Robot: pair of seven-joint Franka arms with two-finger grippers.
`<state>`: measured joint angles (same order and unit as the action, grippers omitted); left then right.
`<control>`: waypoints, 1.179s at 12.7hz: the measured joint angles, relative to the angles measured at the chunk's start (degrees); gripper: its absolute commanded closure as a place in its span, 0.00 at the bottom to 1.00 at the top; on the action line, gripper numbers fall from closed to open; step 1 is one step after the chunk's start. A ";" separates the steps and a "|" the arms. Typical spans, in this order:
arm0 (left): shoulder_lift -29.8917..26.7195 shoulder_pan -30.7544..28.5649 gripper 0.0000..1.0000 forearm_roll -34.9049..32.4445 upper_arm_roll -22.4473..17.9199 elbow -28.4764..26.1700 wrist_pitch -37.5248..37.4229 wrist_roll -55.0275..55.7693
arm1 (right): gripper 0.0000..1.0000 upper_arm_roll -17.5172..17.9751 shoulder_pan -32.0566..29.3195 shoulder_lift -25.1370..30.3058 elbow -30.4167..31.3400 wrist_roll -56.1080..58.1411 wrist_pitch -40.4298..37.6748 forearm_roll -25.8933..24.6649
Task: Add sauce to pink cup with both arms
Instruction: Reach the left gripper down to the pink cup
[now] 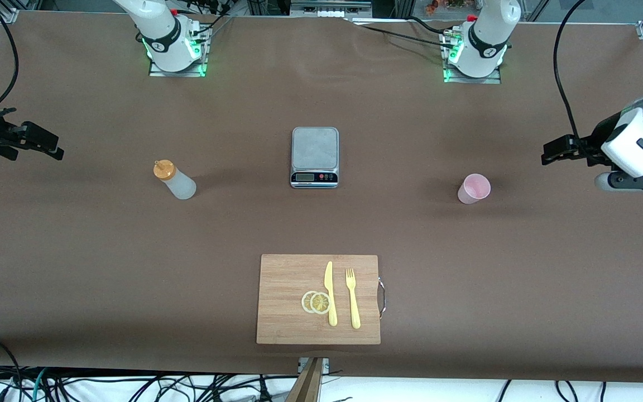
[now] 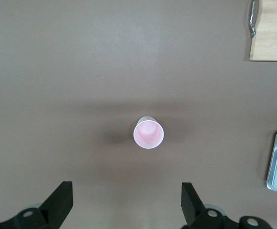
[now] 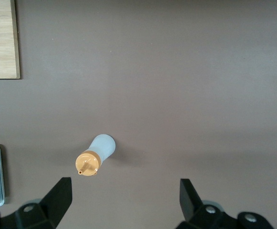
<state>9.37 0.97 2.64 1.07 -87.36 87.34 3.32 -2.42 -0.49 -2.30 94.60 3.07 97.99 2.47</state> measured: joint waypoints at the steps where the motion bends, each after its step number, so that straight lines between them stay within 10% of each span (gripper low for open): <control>1: 0.42 -0.01 0.00 0.00 -0.01 -1.17 0.94 -0.01 | 0.00 0.00 0.00 0.00 0.00 0.00 0.00 0.00; 15: 2.24 -0.33 0.04 -0.33 -0.11 -33.30 35.78 -5.91 | 0.00 -0.01 0.00 0.02 0.01 0.00 0.06 0.01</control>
<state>11.61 0.64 2.31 0.96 -120.66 123.12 -2.60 -2.43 -0.50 -2.28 94.61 3.07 98.05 2.48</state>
